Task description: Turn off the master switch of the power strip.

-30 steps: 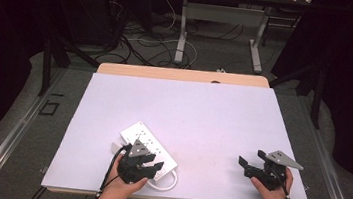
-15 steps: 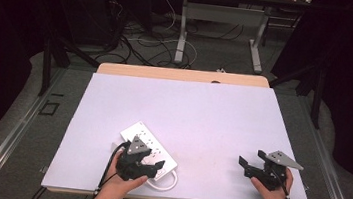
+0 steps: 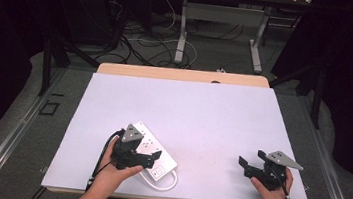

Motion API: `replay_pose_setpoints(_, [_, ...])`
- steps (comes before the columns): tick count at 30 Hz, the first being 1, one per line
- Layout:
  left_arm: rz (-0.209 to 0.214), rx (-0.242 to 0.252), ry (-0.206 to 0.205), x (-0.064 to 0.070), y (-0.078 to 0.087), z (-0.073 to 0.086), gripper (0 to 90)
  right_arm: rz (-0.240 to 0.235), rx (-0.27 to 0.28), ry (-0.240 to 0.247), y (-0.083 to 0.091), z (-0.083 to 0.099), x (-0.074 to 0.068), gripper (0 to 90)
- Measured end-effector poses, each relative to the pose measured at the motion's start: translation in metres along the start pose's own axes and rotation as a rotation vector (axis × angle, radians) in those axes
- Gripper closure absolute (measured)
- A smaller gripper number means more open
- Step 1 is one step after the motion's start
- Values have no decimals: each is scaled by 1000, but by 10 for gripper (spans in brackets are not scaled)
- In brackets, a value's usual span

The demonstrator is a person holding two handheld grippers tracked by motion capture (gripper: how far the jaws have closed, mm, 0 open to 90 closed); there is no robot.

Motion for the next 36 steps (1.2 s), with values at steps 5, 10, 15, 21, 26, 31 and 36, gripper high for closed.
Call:
replay_pose_setpoints(5, [-2,31,28,-8,4,-5,3,-1,8,-3,0,-1,-1,179])
replay_pose_setpoints(10, [4,75,77,-18,11,-11,3,-3,9,-5,0,-1,-1,179])
replay_pose_setpoints(15, [-38,82,105,-33,18,-12,3,1,6,-4,1,-1,0,179])
replay_pose_setpoints(21, [-90,104,153,-55,27,-12,7,1,11,-12,0,-1,-1,178])
replay_pose_setpoints(26, [-129,113,194,-74,35,-6,12,3,7,-17,1,-1,-1,178])
replay_pose_setpoints(31, [-181,113,230,-95,43,4,14,2,14,-11,1,-2,0,178])
replay_pose_setpoints(36, [-225,118,277,-118,52,17,15,13,9,-13,1,-1,1,178])
Point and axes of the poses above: each handheld gripper's, and its own axes: y roughly backward along the jaws, z roughly out of its underside, x roughly to its right, the point moved 10 cm from there along -y, roughly forward along the jaws
